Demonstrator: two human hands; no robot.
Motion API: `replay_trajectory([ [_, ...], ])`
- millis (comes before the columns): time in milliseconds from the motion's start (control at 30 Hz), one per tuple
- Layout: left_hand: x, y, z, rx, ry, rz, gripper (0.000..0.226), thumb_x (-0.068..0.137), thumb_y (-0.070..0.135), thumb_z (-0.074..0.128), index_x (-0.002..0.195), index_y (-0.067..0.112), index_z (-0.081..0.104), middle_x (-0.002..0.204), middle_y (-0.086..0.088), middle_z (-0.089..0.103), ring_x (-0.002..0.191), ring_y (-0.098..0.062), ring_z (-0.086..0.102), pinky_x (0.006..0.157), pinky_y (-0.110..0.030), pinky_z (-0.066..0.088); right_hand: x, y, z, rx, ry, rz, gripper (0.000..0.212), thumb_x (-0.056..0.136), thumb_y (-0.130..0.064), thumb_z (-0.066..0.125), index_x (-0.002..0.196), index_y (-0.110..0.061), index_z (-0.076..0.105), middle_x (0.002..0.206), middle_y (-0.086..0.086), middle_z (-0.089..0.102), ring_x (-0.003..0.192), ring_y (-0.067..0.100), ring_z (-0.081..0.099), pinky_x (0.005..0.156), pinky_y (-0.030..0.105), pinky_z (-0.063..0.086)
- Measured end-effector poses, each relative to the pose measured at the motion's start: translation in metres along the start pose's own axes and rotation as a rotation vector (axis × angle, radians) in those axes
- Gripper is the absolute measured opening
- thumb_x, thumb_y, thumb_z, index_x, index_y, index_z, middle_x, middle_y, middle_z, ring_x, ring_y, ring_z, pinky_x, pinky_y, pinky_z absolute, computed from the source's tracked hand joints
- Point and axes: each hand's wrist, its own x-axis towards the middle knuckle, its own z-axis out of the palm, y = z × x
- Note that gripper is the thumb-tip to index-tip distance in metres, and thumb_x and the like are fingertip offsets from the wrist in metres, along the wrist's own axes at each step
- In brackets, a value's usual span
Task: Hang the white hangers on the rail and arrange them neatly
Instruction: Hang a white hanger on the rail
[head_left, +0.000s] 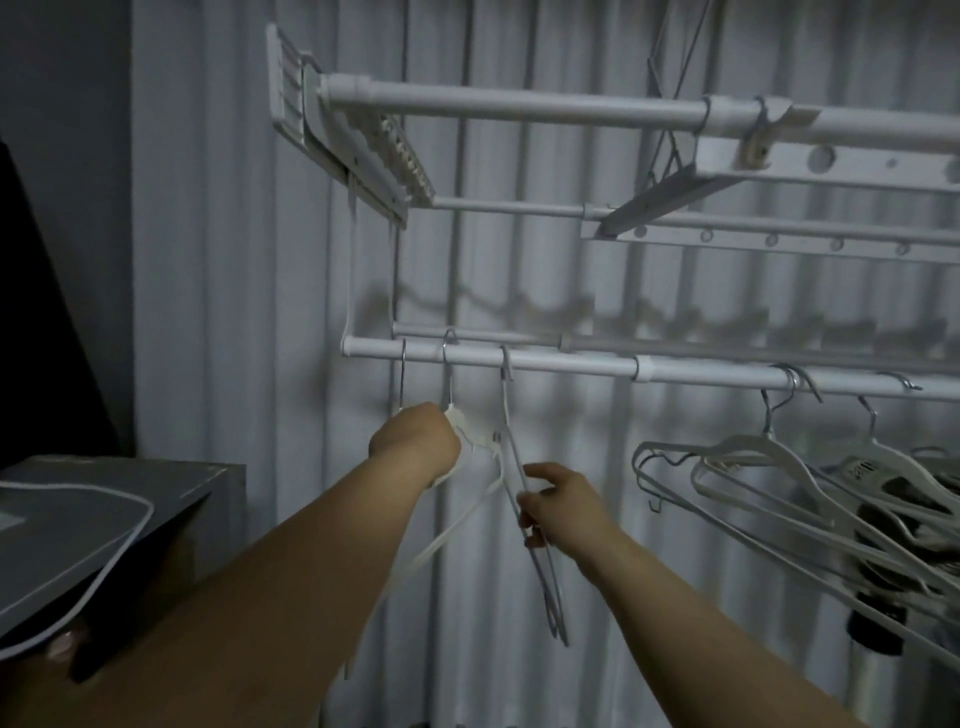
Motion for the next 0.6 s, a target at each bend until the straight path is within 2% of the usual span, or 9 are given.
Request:
replay_trajectory([
  [67,0.011,-0.006,0.000,-0.010,0.002,-0.001,0.031,0.092,0.015,0.041,0.112,-0.002,0.057,0.119,-0.018,0.060,0.109,-0.032,0.058,0.090,-0.034,0.046,0.004,-0.003,0.011,-0.016,-0.020,-0.012,0.041,0.092,-0.005,0.047,0.133,-0.007,0.041,0.060,0.003,0.052,0.048,0.010,0.047,0.043,0.013,0.045],
  [133,0.021,-0.012,0.000,-0.010,-0.011,-0.004,0.026,0.092,0.011,0.039,0.104,-0.002,0.058,0.104,-0.014,0.062,0.101,-0.030,0.060,0.085,-0.034,0.047,0.007,-0.005,0.019,-0.021,-0.033,-0.022,0.041,0.093,-0.006,0.046,0.134,-0.008,0.040,0.059,0.002,0.051,0.048,0.010,0.046,0.045,0.014,0.044],
  [200,0.029,-0.019,0.000,-0.020,-0.052,-0.018,0.024,0.090,0.005,0.038,0.075,-0.001,0.056,0.073,-0.009,0.058,0.068,-0.024,0.058,0.069,-0.031,0.048,0.010,-0.007,0.025,-0.029,-0.039,-0.025,0.041,0.093,-0.007,0.047,0.134,-0.009,0.041,0.059,0.002,0.051,0.043,0.006,0.047,0.042,0.011,0.044],
  [233,0.032,-0.022,0.001,-0.026,-0.079,-0.018,0.026,0.089,0.002,0.039,0.067,0.000,0.053,0.067,-0.009,0.057,0.057,-0.021,0.053,0.064,-0.031,0.049,0.011,-0.007,0.028,-0.024,-0.040,-0.027,0.041,0.093,-0.008,0.047,0.134,-0.009,0.041,0.059,0.001,0.051,0.038,0.004,0.049,0.040,0.009,0.043],
  [267,0.035,-0.026,0.003,-0.022,-0.095,-0.007,0.024,0.088,0.000,0.042,0.067,0.000,0.055,0.069,-0.012,0.062,0.055,-0.021,0.053,0.066,-0.033,0.051,0.012,-0.007,0.030,-0.016,-0.043,-0.028,0.041,0.093,-0.008,0.047,0.134,-0.009,0.041,0.059,0.001,0.052,0.033,0.002,0.048,0.039,0.008,0.042],
  [333,0.040,-0.031,0.005,-0.012,-0.092,0.010,0.017,0.085,-0.003,0.048,0.073,0.001,0.059,0.080,-0.016,0.066,0.068,-0.026,0.061,0.077,-0.035,0.052,0.013,-0.008,0.034,0.002,-0.044,-0.027,0.040,0.093,-0.007,0.047,0.133,-0.009,0.041,0.060,0.001,0.052,0.028,-0.001,0.046,0.039,0.008,0.042],
  [367,0.042,-0.034,0.006,-0.028,-0.082,0.020,0.018,0.085,-0.002,0.048,0.071,0.003,0.057,0.075,-0.015,0.063,0.069,-0.026,0.061,0.075,-0.036,0.053,0.013,-0.009,0.036,0.013,-0.041,-0.028,0.040,0.093,-0.007,0.047,0.133,-0.008,0.042,0.059,0.002,0.052,0.027,-0.001,0.046,0.039,0.008,0.043],
  [467,0.048,-0.043,0.010,-0.105,-0.075,0.061,0.030,0.087,0.002,0.039,0.058,0.006,0.046,0.054,-0.009,0.050,0.049,-0.020,0.048,0.049,-0.026,0.044,0.012,-0.012,0.040,0.045,-0.030,-0.035,0.039,0.093,-0.006,0.047,0.131,-0.007,0.043,0.060,0.003,0.052,0.027,-0.002,0.045,0.038,0.008,0.041],
  [600,0.047,-0.050,0.011,-0.165,-0.069,0.110,0.024,0.090,0.010,0.039,0.075,-0.001,0.054,0.063,-0.013,0.057,0.060,-0.024,0.053,0.055,-0.026,0.045,0.013,-0.015,0.043,0.072,0.008,-0.047,0.039,0.093,-0.004,0.046,0.131,-0.005,0.043,0.059,0.004,0.052,0.026,0.000,0.044,0.037,0.009,0.040],
])
